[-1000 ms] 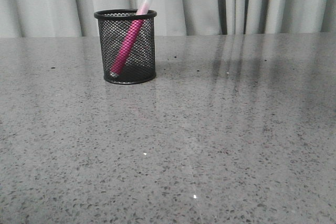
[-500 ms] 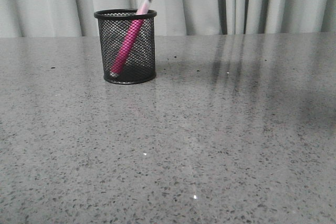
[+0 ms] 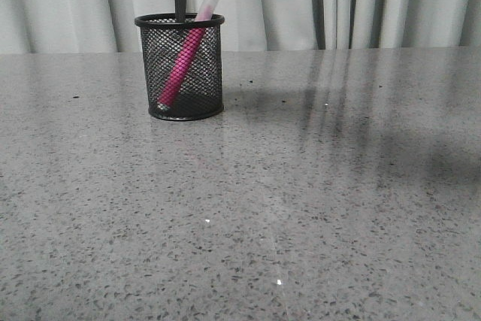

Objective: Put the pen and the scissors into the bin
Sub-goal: 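Lift the scissors upright with the right gripper over the mesh cup, then lower the scissors blades into the cup and open the right gripper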

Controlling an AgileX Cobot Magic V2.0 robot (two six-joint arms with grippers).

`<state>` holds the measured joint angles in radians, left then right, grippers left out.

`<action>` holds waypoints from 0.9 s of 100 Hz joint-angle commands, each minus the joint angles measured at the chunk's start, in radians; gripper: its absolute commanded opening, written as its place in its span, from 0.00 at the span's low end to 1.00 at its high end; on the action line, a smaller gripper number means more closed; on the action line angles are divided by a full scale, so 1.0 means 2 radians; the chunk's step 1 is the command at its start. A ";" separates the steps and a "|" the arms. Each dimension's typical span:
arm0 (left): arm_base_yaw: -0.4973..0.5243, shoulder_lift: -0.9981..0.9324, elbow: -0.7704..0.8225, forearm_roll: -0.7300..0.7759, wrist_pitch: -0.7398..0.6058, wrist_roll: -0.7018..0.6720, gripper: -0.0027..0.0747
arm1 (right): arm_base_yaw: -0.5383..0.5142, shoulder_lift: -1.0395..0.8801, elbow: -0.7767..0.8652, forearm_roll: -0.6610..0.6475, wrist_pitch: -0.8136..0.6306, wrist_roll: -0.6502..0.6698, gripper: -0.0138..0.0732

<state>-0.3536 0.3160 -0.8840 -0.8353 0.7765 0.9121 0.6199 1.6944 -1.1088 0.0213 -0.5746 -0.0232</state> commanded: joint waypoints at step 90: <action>-0.004 0.008 0.002 -0.024 -0.023 -0.005 0.14 | 0.017 0.021 -0.001 -0.003 0.037 0.000 0.09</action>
<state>-0.3536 0.3160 -0.8577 -0.8375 0.7854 0.9121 0.6547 1.7801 -1.0959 0.0193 -0.4601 -0.0223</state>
